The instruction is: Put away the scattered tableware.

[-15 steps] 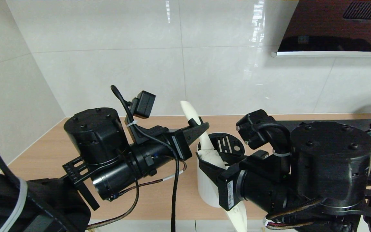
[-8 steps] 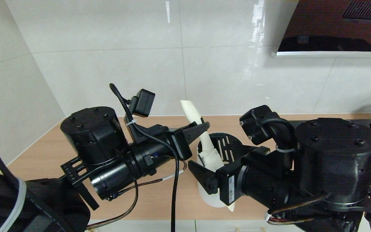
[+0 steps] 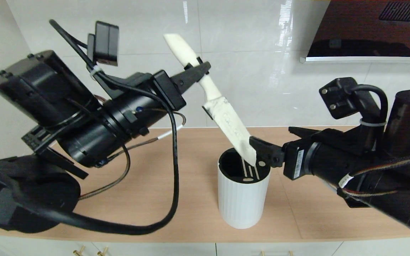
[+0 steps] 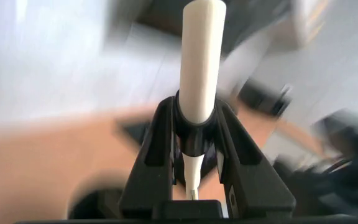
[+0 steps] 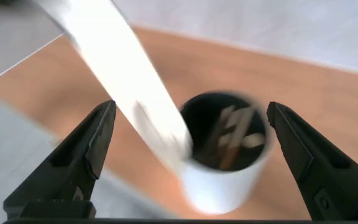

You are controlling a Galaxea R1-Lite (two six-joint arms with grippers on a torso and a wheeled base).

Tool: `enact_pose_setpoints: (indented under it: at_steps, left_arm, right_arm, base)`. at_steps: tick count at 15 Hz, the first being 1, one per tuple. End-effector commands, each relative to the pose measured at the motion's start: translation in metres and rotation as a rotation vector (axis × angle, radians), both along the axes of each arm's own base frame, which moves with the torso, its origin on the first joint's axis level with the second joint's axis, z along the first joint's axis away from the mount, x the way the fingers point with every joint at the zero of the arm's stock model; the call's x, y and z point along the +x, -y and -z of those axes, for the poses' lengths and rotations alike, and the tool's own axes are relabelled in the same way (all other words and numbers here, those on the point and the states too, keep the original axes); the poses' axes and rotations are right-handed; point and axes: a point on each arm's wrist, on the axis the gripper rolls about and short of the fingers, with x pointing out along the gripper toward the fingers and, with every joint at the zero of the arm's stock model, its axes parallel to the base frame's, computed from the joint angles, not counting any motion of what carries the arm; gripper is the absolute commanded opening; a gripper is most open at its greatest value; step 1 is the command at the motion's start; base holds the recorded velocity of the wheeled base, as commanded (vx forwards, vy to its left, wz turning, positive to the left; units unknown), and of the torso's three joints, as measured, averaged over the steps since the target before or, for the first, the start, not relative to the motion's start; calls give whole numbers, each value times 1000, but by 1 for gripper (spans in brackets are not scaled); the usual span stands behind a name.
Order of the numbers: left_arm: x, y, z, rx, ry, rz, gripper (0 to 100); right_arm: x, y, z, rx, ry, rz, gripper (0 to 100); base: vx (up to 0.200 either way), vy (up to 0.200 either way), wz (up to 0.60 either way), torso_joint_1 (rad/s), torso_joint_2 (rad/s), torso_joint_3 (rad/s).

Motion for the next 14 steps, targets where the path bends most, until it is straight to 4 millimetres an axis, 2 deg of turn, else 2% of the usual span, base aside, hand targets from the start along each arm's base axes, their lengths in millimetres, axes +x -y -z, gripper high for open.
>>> enact_pose_setpoints:
  at_steps: [1,4,6,7,8,12,14]
  left_arm:
    - [11,-12,-4,43,68,-10,0]
    - [18,-9,13,157,217,-51,0]
    - [15,-4,18,201,279,-62,0]
    - [15,-4,18,201,279,-62,0]
    - [13,3,31,226,248,-36,0]
    - [21,11,48,275,236,-32,0]
    - [26,16,60,293,209,-22,0]
  right_arm:
    - [4,13,-9,14,28,43,100]
    - [11,15,-4,-11,23,68,100]
    - [12,15,-4,-12,22,71,100]
    - [12,15,-4,-12,22,71,100]
    - [17,20,-3,-16,20,97,100]
    - [33,31,-3,-37,29,157,100]
    - [34,32,-3,-37,29,162,100]
  base:
    - [0,0,0,0,0,0]
    - [0,0,0,0,0,0]
    - [0,0,0,0,0,0]
    - [0,0,0,0,0,0]
    - [0,0,0,0,0,0]
    - [0,0,0,0,0,0]
    - [0,0,0,0,0,0]
